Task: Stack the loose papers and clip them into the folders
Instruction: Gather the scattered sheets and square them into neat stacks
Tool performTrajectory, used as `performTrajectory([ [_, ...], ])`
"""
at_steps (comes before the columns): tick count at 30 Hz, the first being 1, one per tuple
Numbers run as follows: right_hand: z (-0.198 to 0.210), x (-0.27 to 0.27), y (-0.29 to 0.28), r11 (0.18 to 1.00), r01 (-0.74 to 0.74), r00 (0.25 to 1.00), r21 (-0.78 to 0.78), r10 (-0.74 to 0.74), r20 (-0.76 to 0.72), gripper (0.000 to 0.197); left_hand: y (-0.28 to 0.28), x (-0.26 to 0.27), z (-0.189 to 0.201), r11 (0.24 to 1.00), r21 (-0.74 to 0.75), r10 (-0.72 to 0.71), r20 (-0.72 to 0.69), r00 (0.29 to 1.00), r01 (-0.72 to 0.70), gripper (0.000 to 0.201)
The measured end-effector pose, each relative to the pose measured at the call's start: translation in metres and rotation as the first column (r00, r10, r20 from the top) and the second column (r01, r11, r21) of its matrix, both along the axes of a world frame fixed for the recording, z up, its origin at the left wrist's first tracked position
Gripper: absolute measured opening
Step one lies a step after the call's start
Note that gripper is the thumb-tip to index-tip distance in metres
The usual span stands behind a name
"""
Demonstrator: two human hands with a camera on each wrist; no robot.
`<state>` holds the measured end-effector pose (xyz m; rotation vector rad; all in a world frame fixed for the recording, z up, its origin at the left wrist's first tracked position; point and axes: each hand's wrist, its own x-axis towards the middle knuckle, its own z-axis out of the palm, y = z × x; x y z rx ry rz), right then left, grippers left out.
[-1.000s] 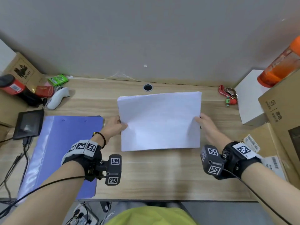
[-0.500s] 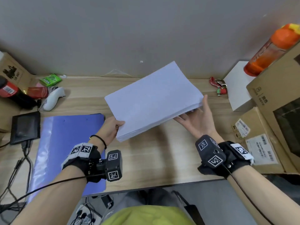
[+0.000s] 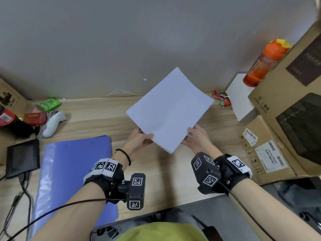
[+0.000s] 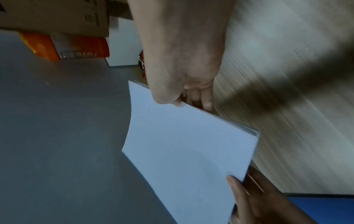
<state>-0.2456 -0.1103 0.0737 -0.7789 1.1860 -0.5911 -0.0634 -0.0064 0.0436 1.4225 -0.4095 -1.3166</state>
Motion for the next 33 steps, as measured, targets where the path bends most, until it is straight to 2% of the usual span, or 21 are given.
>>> performTrajectory([
  [6, 0.011, -0.001, -0.007, 0.992, -0.022, 0.997, -0.122, 0.031, 0.067, 0.032, 0.005, 0.024, 0.012, 0.987, -0.082, -0.140, 0.019, 0.990, 0.141, 0.048],
  [9, 0.011, 0.002, -0.012, 0.983, -0.029, 0.999, -0.183, 0.037, 0.037, 0.035, 0.008, 0.034, 0.016, 0.969, -0.099, -0.224, 0.024, 0.974, 0.225, 0.047],
  [12, 0.008, -0.003, -0.015, 0.964, -0.051, 0.999, -0.260, 0.049, -0.013, 0.030, 0.008, 0.052, 0.014, 0.963, -0.083, -0.258, 0.014, 0.966, 0.258, 0.049],
  [15, 0.004, -0.014, -0.019, 0.956, -0.072, 0.997, -0.286, 0.058, -0.056, 0.030, 0.004, 0.069, 0.011, 0.972, -0.009, -0.235, 0.033, 0.972, 0.235, 0.074],
  [16, 0.002, -0.018, -0.021, 0.954, -0.093, 0.995, -0.286, 0.077, -0.065, 0.029, 0.001, 0.072, 0.011, 0.975, 0.015, -0.224, 0.044, 0.974, 0.223, 0.077],
  [20, -0.002, -0.025, -0.023, 0.921, -0.259, 0.965, -0.292, 0.235, -0.116, 0.026, -0.020, 0.066, 0.015, 0.939, 0.083, -0.344, 0.142, 0.928, 0.335, 0.047],
  [23, 0.000, -0.021, -0.033, 0.907, -0.273, 0.958, -0.321, 0.224, -0.180, 0.030, -0.040, 0.052, 0.022, 0.955, 0.073, -0.297, 0.251, 0.921, 0.288, 0.034],
  [27, 0.009, -0.017, -0.058, 0.894, -0.218, 0.966, -0.391, 0.141, -0.216, 0.033, -0.058, 0.038, 0.032, 0.976, -0.067, -0.174, 0.342, 0.923, 0.209, 0.031],
  [30, 0.012, -0.019, -0.066, 0.893, -0.131, 0.987, -0.430, 0.075, -0.144, 0.037, -0.065, 0.026, 0.029, 0.977, -0.147, -0.086, 0.384, 0.919, 0.153, 0.038],
  [33, 0.000, -0.027, -0.056, 0.898, -0.206, 0.970, -0.388, 0.134, -0.204, 0.042, -0.059, 0.014, 0.010, 0.989, -0.101, -0.067, 0.373, 0.925, 0.112, 0.035],
])
